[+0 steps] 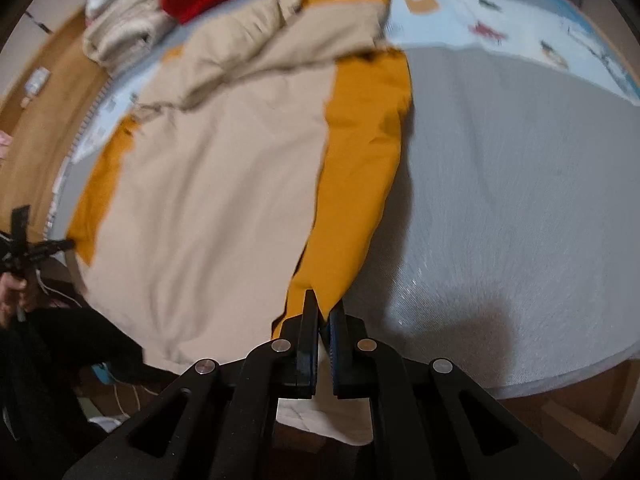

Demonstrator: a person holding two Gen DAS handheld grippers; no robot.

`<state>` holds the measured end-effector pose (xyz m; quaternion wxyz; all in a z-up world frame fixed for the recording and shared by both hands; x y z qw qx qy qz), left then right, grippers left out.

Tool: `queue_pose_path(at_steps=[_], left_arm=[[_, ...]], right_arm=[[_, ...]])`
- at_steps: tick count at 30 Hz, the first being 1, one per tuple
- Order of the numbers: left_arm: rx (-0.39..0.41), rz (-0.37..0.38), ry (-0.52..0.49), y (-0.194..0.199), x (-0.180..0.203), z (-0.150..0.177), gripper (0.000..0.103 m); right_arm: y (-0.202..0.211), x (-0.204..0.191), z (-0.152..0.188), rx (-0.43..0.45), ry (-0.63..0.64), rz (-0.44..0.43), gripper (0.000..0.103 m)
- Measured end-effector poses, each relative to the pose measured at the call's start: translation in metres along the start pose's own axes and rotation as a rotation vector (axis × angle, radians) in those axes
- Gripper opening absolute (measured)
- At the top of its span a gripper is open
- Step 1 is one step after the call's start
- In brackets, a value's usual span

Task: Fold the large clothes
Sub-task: 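Lift the hem with both grippers and fold it over toward the hood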

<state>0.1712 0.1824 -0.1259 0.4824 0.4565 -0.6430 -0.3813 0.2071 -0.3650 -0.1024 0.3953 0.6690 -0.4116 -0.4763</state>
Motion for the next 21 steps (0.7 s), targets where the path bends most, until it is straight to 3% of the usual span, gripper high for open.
queue_pose_path(at_steps=[5,11,21], left_arm=[[0.074,0.062,-0.006,0.039,0.0,-0.001,0.002],[0.118,0.111,-0.069,0.081,0.01,0.009,0.002],[0.199,0.228,-0.025,0.143,0.014,0.027,0.002]], right_arm=[[0.037,-0.023,-0.003,0.092,-0.005,-0.045,0.004],[0.09,-0.023,0.006,0.183,-0.039,-0.105,0.004],[0.168,-0.036,0.059,0.289,-0.011,-0.143,0.004]])
Point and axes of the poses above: each gripper's, at about its wrist camera, not at the fingertips, and y roughly against the way its jaws point, x to its right, z to its underside, the point moved 4 cm from there along -y, roughly the way its jaws point
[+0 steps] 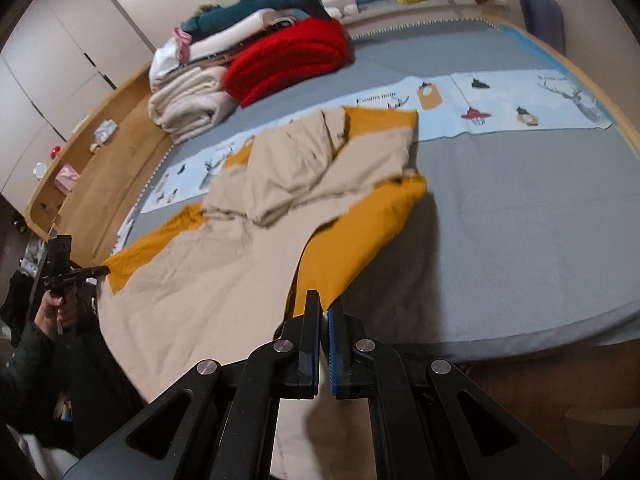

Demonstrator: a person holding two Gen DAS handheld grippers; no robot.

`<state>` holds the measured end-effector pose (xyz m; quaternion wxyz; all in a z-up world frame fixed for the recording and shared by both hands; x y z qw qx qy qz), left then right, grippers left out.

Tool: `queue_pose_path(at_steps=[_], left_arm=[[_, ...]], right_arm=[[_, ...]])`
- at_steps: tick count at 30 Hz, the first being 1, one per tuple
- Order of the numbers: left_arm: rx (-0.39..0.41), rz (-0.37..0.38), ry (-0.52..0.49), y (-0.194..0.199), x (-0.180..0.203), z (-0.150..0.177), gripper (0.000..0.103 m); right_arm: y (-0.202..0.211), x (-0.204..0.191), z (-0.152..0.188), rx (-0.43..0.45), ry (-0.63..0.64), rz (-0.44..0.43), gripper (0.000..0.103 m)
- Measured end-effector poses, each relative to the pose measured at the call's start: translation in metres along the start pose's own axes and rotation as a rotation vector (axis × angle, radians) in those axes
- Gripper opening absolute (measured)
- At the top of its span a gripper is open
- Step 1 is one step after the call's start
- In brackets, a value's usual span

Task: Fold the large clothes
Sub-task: 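Lift the hem with both grippers and fold it over toward the hood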

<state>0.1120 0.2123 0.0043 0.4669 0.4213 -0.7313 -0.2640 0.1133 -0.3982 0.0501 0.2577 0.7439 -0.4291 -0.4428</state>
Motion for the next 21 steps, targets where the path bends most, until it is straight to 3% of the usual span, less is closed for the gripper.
queue_pose_path(at_steps=[3,7,15,21], left_arm=[[0.021,-0.009,0.015,-0.003,-0.005,-0.015,0.002],[0.037,-0.047,0.055,-0.028,-0.026,-0.05,0.002],[0.091,-0.092,0.26,-0.1,-0.091,-0.127,0.002],[0.095,-0.09,0.406,-0.153,-0.135,-0.148,0.002]], right_arm=[[0.008,0.007,-0.008,0.034,-0.023,-0.008,0.004],[-0.01,0.023,-0.039,0.059,-0.036,0.005,0.004],[-0.106,0.062,-0.127,0.025,-0.076,0.108,0.003],[-0.188,0.099,-0.173,0.014,-0.154,0.18,0.003]])
Point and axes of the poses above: each gripper's, at about its wrist camera, not at the fingertips, and y roughly against the way its jaws point, x to its right, z to its underside, the point moved 4 cm from there along -y, roughly the way its jaws point
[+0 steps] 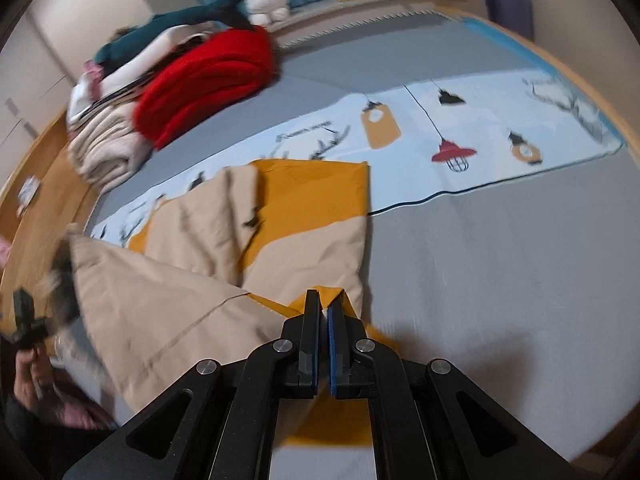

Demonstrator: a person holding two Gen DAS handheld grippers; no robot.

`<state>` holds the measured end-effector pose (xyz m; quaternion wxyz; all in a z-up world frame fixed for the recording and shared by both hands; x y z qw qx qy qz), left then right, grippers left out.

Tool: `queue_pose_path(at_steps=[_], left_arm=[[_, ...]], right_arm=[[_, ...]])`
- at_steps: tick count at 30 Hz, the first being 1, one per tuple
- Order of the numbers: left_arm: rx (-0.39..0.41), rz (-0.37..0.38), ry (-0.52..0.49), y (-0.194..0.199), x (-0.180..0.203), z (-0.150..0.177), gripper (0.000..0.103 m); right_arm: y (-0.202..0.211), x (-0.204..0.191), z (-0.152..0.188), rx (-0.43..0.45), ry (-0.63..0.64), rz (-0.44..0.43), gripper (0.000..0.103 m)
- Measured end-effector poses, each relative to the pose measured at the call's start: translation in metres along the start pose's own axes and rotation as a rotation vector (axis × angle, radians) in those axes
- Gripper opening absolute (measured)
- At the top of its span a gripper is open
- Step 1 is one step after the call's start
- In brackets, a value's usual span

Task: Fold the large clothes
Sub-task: 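Lift the hem with both grippers and fold it over toward the hood, then lay the folded hem down on the jacket and open both grippers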

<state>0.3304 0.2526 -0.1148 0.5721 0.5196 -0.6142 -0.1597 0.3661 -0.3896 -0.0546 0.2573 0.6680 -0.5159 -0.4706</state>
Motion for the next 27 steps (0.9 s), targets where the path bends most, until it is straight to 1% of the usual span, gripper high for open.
queue_pose_path(at_steps=[1,3,5,6,10,13,18,19,20,23,25,27], left_arm=[[-0.017,-0.02,0.013,-0.011,-0.004,-0.001,0.002],[-0.045,-0.073,0.016,-0.027,-0.008,-0.006,0.002],[-0.047,-0.092,0.026,-0.037,-0.008,-0.016,0.002],[-0.05,-0.099,0.037,-0.041,-0.009,-0.021,0.002],[-0.058,-0.105,0.066,-0.05,-0.011,-0.033,0.004],[-0.073,-0.117,0.083,-0.059,-0.016,-0.042,0.009],[-0.104,-0.08,0.12,-0.062,-0.022,-0.047,0.012],[-0.104,-0.067,0.128,-0.058,-0.023,-0.047,0.014],[-0.095,-0.058,0.134,-0.053,-0.023,-0.047,0.016],[-0.005,-0.1,0.122,-0.027,-0.026,-0.052,0.031],[0.054,-0.102,0.137,-0.01,-0.033,-0.054,0.033],[0.077,-0.113,0.148,0.0,-0.041,-0.053,0.033]], right_arm=[[-0.018,0.005,-0.002,-0.013,-0.03,0.003,0.003],[-0.041,0.011,-0.002,-0.032,-0.049,0.016,0.003],[-0.066,0.015,-0.008,-0.061,-0.056,0.046,0.003],[-0.071,0.015,-0.011,-0.066,-0.06,0.051,0.003],[-0.094,0.018,-0.029,-0.08,-0.09,0.049,0.003],[-0.111,0.02,-0.041,-0.093,-0.11,0.058,0.003],[-0.127,0.019,-0.049,-0.108,-0.127,0.06,0.004],[-0.129,0.02,-0.05,-0.109,-0.13,0.061,0.004],[-0.129,0.021,-0.052,-0.102,-0.146,0.052,0.004],[-0.124,0.024,-0.053,-0.079,-0.175,0.018,0.005],[-0.116,0.021,-0.053,-0.058,-0.154,0.008,0.008],[-0.108,0.021,-0.052,-0.03,-0.136,0.01,0.01]])
Point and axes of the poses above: each gripper's, at about its wrist camera, not at the fingertips, and y roughly against the way its jaws point, x to its right, z to its underside, the point moved 4 cm from there along -y, roughly the way its jaws point
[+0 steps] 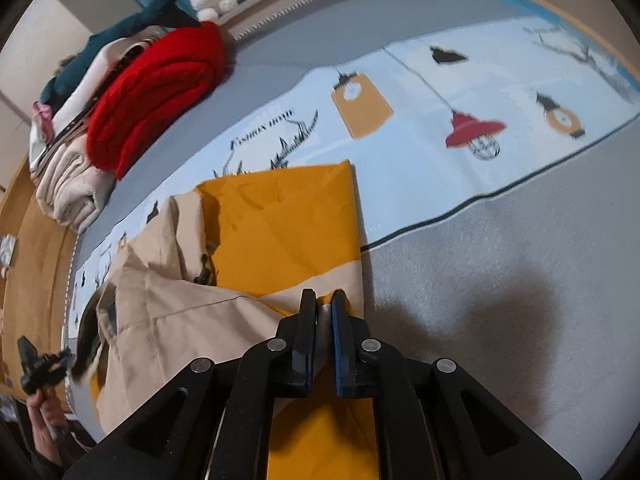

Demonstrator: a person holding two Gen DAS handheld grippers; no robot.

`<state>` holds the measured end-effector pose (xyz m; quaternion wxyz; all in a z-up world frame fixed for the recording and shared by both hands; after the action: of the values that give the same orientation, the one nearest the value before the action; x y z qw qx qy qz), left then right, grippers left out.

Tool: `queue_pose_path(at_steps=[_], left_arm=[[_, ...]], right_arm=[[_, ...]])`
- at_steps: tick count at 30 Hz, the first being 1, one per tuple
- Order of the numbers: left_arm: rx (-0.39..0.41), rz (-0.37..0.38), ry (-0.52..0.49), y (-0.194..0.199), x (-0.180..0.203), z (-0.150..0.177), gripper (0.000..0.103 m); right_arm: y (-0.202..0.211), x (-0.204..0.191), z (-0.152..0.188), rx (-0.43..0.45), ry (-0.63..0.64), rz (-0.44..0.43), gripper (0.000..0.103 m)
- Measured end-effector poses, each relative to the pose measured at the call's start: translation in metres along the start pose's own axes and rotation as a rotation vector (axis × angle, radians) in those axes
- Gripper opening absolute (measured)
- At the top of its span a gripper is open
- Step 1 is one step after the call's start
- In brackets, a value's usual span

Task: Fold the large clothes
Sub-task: 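Lay the folded hem down on the jacket and open both grippers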

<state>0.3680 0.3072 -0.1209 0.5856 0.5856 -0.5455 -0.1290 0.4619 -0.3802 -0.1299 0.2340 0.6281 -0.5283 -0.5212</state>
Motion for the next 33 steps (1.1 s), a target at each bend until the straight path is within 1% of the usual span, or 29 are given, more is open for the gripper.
queue_pose_path(at_steps=[1,2,3,4,6,8,9,10,11,14,17,23,29,30,31,32,33], left_arm=[[-0.007,-0.017,-0.012,0.001,-0.003,0.002,0.033],[-0.021,-0.031,-0.028,0.0,-0.004,0.005,0.036],[-0.046,-0.053,-0.058,-0.003,-0.004,0.01,0.039],[-0.06,-0.067,-0.079,-0.006,-0.003,0.013,0.04],[-0.09,-0.104,-0.143,-0.012,0.003,0.022,0.042],[-0.103,-0.141,-0.201,-0.019,0.01,0.028,0.045],[-0.101,-0.155,-0.213,-0.02,0.011,0.03,0.046],[-0.099,-0.164,-0.221,-0.022,0.013,0.031,0.046],[-0.099,-0.164,-0.219,-0.024,0.014,0.031,0.046],[-0.094,-0.155,-0.205,-0.028,0.018,0.028,0.046],[-0.092,-0.154,-0.2,-0.036,0.023,0.025,0.047],[-0.092,-0.164,-0.173,-0.054,0.029,0.017,0.047],[-0.074,-0.163,-0.166,-0.066,0.034,0.009,0.047],[-0.072,-0.162,-0.171,-0.068,0.035,0.009,0.047],[-0.072,-0.164,-0.177,-0.071,0.036,0.009,0.047],[-0.077,-0.167,-0.184,-0.073,0.037,0.009,0.045],[-0.082,-0.169,-0.192,-0.075,0.038,0.009,0.04]], right_arm=[[0.004,0.002,0.0,0.017,0.001,0.012,0.014],[0.009,0.006,-0.001,0.04,-0.002,0.041,0.016],[0.014,0.011,-0.002,0.058,-0.01,0.058,0.021],[0.017,0.016,-0.003,0.067,-0.025,0.063,0.023],[0.02,0.023,-0.004,0.07,-0.045,0.064,0.023],[0.02,0.024,-0.002,0.051,-0.024,0.065,0.025],[0.016,0.022,0.001,0.025,0.001,0.051,0.032],[0.013,0.02,0.003,0.006,0.016,0.039,0.041],[0.008,0.015,0.007,-0.028,0.049,0.025,0.044],[-0.004,0.002,0.019,-0.082,0.129,0.03,0.045],[-0.015,-0.002,0.023,-0.114,0.152,0.037,0.045],[-0.03,-0.003,0.019,-0.133,0.14,0.045,0.045],[-0.039,-0.015,0.015,-0.123,0.183,0.069,0.045],[-0.038,-0.016,0.015,-0.116,0.193,0.073,0.04],[-0.037,-0.019,0.014,-0.106,0.209,0.079,0.023],[-0.036,-0.023,0.014,-0.097,0.233,0.092,0.015],[-0.035,-0.024,0.014,-0.087,0.246,0.097,0.003]])
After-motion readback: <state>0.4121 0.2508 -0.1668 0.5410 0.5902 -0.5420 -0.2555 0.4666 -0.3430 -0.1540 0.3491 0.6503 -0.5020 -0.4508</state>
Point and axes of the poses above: each gripper's, at about its wrist camera, not at the fingertips, and y roughly against the way its jaws point, x to its right, z to its underside, the point moved 4 cm from there along -y, roughly the way its jaws point
